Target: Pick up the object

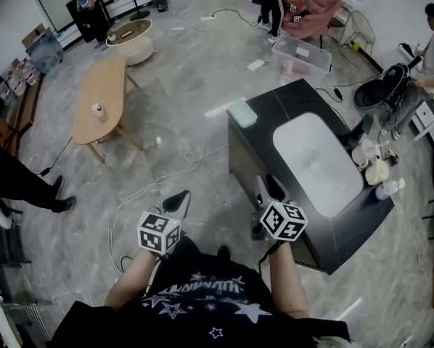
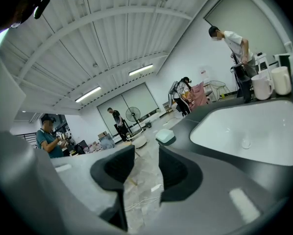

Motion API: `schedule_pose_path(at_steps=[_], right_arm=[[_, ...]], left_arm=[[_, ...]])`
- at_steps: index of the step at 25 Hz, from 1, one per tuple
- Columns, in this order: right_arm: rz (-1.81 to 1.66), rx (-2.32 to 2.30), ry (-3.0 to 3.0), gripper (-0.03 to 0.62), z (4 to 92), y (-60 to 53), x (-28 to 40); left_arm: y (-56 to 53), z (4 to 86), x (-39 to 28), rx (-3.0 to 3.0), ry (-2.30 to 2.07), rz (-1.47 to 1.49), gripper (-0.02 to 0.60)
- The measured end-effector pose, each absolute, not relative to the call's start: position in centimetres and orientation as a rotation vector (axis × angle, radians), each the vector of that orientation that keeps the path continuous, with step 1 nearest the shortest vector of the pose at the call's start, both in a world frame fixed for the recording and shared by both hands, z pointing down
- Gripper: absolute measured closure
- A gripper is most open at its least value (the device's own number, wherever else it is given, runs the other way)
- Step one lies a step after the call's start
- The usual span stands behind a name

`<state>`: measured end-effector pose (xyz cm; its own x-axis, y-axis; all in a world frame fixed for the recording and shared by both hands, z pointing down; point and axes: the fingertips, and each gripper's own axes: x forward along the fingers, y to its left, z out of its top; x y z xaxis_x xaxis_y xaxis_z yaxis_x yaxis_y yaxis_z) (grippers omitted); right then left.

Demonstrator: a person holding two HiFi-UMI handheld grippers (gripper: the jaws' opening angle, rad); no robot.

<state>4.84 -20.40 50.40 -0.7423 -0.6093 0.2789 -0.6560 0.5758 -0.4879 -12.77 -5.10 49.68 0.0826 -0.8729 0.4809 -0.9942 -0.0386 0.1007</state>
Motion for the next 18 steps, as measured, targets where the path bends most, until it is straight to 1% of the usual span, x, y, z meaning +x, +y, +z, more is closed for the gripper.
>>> schedule_pose_path(at_steps=[6,13,18], right_arm=[[0.917,1.151,-2.687,0.433,50.8,-23.4,4.4],[0.961,1.339,-2.594,0.433,52.5,-27.5,4.5],[0.962,1.468,-2.516,0.433,53.7,-31.4,1.4]], left_arm=[[-9.3,50.2,-14.4,1.979,-1.797,0.423,0.572],[-17.2,51.0,-16.2,2.095,-1.667,0.444,0.572],[-24.1,52.1,-20.2,2.174,-1.553,0.481,0.572]])
